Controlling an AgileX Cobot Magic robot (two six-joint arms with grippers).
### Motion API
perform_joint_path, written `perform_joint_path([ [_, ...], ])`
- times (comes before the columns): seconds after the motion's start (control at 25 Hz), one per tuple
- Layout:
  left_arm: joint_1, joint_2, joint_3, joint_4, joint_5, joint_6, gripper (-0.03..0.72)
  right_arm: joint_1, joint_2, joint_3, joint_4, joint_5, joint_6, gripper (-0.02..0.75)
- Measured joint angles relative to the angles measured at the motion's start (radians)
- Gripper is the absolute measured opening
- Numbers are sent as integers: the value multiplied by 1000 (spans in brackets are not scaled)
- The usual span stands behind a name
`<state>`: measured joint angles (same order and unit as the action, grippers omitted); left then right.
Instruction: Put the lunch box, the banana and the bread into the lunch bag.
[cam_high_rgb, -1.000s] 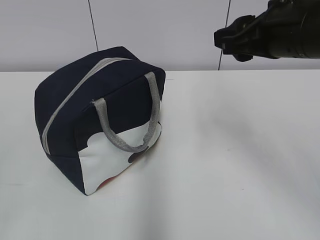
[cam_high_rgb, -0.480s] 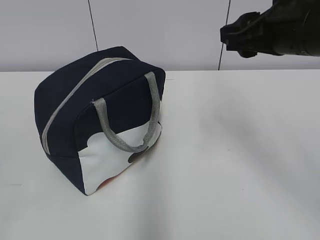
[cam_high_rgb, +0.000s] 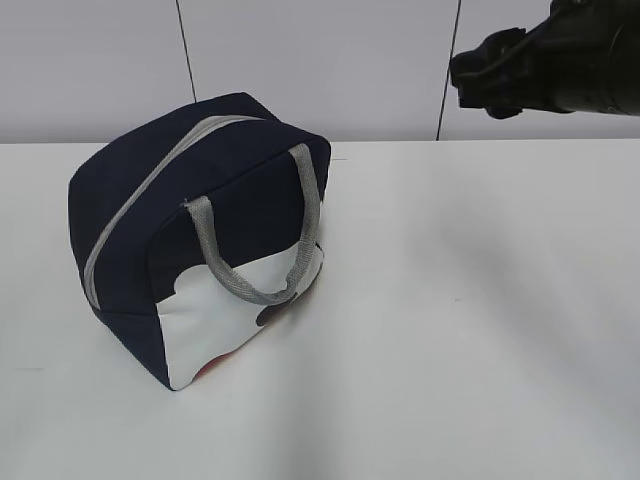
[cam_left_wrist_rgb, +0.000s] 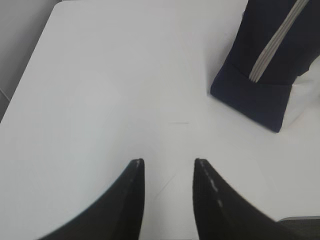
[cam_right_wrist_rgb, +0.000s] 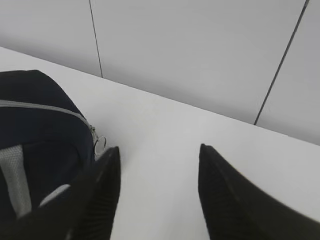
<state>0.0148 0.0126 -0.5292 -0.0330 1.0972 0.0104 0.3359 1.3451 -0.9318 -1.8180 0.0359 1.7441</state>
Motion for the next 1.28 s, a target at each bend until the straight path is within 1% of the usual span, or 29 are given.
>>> perform_joint_path([
  [0.04, 0, 0, 0, 0, 0, 0, 246, 0, 0, 0, 39, 5, -47, 393],
  [0.08, 0, 0, 0, 0, 0, 0, 246, 0, 0, 0, 102, 12, -123, 393],
  [0.16, 0, 0, 0, 0, 0, 0, 245, 0, 0, 0, 289, 37, -314, 393],
  [0.4, 0, 0, 0, 0, 0, 0, 244, 0, 0, 0, 1077, 210, -1102, 393],
  [0.52, 0, 0, 0, 0, 0, 0, 244, 0, -10, 0, 1384, 263, -1409, 393],
  [0.64, 0, 0, 0, 0, 0, 0, 244, 0, -30, 0, 1622, 291, -1647, 393],
  [0.68, 0, 0, 0, 0, 0, 0, 244, 0, -39, 0, 1684, 298, -1707, 393],
  [0.76, 0, 0, 0, 0, 0, 0, 243, 0, -59, 0, 1752, 309, -1770, 393],
  [0.88, 0, 0, 0, 0, 0, 0, 243, 0, -102, 0, 1785, 339, -1798, 392],
  [1.04, 0, 0, 0, 0, 0, 0, 243, 0, -187, 8, 1792, 421, -1808, 393],
  [1.28, 0, 0, 0, 0, 0, 0, 243, 0, -341, 10, 1794, 622, -1809, 393],
])
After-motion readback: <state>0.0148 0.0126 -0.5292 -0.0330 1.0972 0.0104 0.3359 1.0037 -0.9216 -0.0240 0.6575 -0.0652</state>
